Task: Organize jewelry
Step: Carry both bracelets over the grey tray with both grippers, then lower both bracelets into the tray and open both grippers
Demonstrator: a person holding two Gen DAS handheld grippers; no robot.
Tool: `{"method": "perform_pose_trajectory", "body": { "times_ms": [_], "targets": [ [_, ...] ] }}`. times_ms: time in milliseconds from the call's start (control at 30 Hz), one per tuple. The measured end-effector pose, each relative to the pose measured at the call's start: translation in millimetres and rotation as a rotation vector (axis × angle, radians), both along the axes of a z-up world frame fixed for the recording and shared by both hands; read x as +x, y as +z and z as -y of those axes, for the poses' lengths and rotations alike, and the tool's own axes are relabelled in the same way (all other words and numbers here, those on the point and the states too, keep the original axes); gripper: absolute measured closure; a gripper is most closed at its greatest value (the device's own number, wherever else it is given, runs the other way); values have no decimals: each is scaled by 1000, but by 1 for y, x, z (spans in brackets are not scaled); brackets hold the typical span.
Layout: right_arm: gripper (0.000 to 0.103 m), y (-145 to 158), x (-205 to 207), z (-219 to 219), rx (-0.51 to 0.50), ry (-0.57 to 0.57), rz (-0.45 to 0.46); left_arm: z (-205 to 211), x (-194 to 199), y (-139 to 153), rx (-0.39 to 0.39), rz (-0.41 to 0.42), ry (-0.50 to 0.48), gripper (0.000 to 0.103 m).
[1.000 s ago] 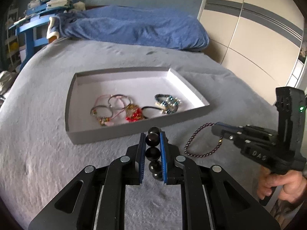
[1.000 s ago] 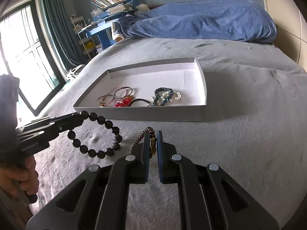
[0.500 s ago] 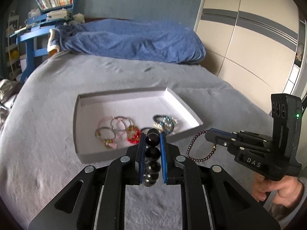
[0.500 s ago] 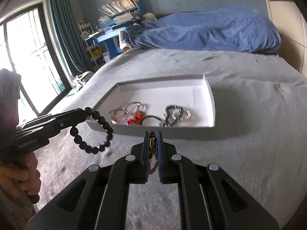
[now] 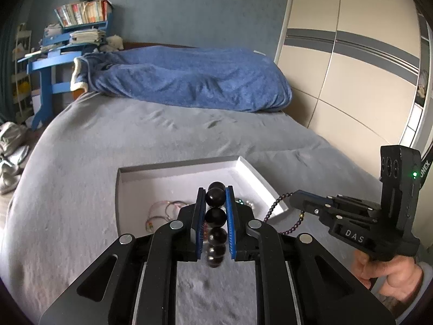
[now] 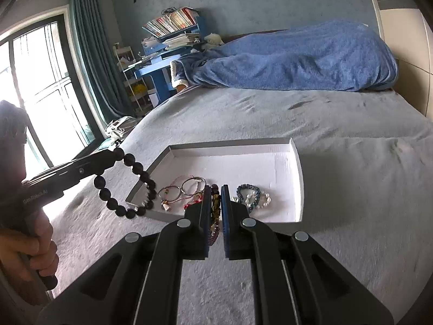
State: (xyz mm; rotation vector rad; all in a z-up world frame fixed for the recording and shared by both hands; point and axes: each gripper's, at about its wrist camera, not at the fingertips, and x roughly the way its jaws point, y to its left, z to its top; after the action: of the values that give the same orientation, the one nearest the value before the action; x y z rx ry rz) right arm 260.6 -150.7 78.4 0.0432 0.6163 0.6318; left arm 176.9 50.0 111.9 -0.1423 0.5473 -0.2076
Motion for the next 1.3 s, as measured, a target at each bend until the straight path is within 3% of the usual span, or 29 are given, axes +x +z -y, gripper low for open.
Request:
{"method": "perform_pose_trajectory", "body": {
  "times_ms": [367,867,1300],
  "targets": [
    [96,5,32,-23,-6,16,7,-2,37,-8,20,-19,6,88],
    [96,-37,80,-34,-66,-10,-85,-10,85,-50,50,-107,31,88],
    [96,-69,85,-36,-170,-53,-132,-17,96,-83,112,-218,91,88]
  ]
}}
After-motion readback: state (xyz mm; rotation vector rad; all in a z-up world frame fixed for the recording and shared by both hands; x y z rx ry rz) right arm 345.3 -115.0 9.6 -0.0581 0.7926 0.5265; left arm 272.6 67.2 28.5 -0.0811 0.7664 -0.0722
